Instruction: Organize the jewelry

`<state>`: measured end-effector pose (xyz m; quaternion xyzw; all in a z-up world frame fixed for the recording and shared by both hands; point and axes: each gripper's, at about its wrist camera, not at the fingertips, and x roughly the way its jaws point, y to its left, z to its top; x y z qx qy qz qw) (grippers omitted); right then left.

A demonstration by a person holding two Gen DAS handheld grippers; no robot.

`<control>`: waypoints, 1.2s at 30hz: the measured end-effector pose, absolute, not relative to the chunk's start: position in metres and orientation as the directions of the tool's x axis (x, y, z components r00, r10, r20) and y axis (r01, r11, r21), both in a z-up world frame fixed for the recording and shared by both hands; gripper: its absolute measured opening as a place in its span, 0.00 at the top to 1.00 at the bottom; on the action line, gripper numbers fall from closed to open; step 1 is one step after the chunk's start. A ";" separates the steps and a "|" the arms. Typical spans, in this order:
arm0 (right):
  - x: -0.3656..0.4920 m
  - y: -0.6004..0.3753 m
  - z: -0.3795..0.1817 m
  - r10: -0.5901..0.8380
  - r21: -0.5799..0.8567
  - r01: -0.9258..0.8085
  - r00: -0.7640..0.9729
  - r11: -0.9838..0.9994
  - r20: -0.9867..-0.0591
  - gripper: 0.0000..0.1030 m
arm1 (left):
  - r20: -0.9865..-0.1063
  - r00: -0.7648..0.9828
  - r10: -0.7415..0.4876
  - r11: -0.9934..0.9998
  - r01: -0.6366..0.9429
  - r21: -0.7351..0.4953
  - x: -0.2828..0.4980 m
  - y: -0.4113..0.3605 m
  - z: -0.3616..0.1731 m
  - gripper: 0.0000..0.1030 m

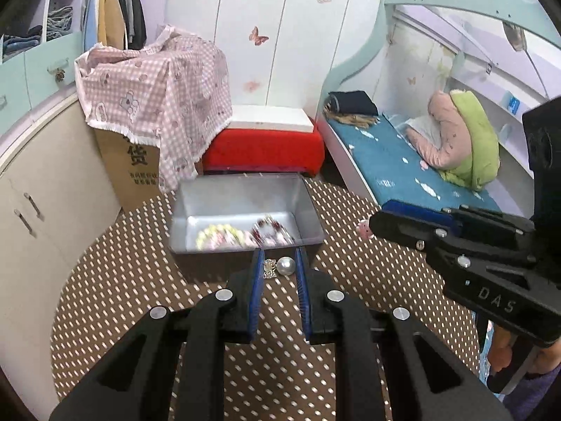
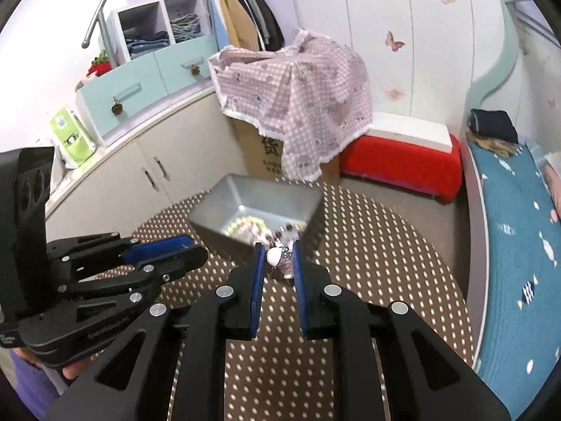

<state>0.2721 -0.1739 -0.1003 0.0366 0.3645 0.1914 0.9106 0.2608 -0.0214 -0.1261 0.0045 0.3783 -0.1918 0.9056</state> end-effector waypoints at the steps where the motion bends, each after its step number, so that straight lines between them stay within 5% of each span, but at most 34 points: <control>1: 0.277 -0.171 -0.098 0.375 0.203 -0.325 0.661 0.924 -0.650 0.84 | -0.686 0.639 -0.349 0.926 0.348 -0.147 0.268 -0.016 -0.122 0.84; 13: 0.328 -0.147 -0.096 0.386 0.204 -0.342 0.639 0.917 -0.666 0.84 | -0.752 0.536 -0.382 0.920 0.301 -0.253 0.352 0.005 -0.138 0.84; 36: 0.355 -0.134 -0.140 0.392 0.239 -0.327 0.566 0.914 -0.725 0.84 | -0.795 0.483 -0.368 0.925 0.276 -0.261 0.362 0.005 -0.167 0.82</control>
